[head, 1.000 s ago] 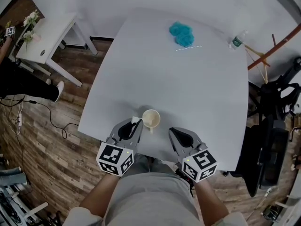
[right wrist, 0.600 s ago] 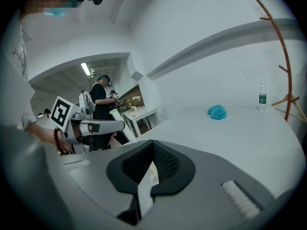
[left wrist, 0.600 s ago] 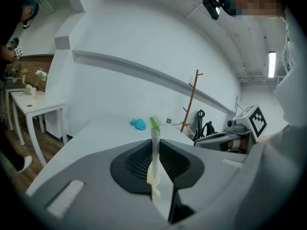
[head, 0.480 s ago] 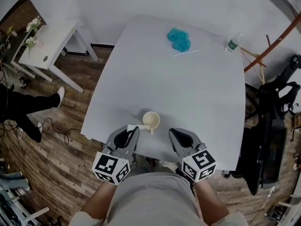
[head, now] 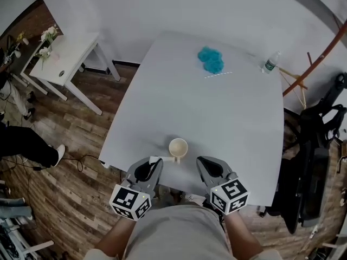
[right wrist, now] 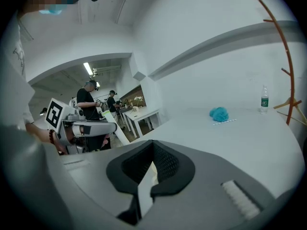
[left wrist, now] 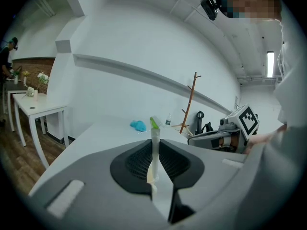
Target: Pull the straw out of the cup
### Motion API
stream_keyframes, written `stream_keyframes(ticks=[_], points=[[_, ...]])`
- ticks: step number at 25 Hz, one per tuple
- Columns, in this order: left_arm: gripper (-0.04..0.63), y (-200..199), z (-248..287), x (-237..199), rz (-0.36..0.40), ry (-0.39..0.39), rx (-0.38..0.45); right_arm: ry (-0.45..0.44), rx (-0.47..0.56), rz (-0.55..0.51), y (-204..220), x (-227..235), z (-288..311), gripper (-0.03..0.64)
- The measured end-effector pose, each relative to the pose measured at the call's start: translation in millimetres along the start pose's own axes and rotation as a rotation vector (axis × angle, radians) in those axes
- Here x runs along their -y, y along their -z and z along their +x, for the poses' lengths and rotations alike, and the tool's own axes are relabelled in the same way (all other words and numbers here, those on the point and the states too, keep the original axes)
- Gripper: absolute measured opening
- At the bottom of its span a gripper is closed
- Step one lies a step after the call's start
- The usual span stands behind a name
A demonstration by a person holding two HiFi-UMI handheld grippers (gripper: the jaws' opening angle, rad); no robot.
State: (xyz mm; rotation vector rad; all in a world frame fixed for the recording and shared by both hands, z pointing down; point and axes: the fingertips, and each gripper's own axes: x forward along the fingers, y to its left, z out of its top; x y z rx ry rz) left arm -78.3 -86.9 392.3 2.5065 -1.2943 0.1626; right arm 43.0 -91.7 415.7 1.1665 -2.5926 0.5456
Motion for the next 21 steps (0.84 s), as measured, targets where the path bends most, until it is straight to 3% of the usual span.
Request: stream_keyframes(ticks=[21], points=[[0.066, -10.4, -10.9, 4.6, 0.017, 0.002, 0.009, -0.014, -0.005, -0.025, -2.6, -7.1, -5.8, 0.005]])
